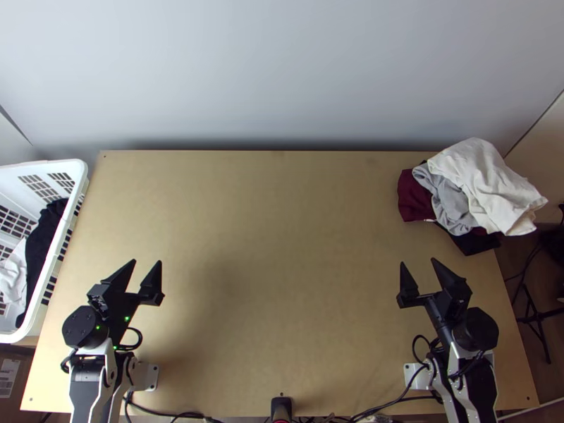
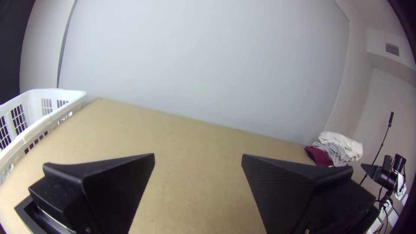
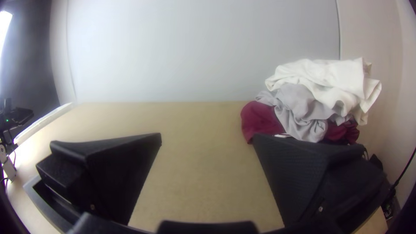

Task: Fold the t-shirt

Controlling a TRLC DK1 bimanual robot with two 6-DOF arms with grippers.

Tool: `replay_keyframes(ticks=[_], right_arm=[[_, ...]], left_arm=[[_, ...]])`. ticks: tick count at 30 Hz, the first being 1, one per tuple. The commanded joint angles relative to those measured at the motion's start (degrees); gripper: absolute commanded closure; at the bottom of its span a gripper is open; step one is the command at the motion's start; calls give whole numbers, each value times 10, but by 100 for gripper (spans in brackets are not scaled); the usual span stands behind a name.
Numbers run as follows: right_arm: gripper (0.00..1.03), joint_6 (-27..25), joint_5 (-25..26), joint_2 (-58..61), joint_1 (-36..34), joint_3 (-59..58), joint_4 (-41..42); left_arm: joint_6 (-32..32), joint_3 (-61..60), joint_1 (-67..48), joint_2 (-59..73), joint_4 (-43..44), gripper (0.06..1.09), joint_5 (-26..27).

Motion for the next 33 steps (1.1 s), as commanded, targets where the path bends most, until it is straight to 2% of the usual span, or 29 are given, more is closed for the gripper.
replay_keyframes(ticks=[1, 19, 25, 28, 30, 33], right_arm=[[4, 0, 0, 0, 0, 0, 0], [4, 0, 0, 0, 0, 0, 0], [4, 0, 0, 0, 4, 0, 0], [4, -2, 2, -1, 27, 0, -1], [4, -9, 26, 0, 18, 0, -6], [4, -58, 29, 1, 7, -1, -10]], left_arm=[[-1, 0, 0, 0, 0, 11, 0], [-3, 1, -6, -1, 4, 11, 0], [16, 0, -2, -1, 25, 11, -4], [44, 0, 1, -1, 26, 11, -46], [78, 1, 7, -2, 10, 11, -54], [106, 0, 8, -1, -20, 11, -88]])
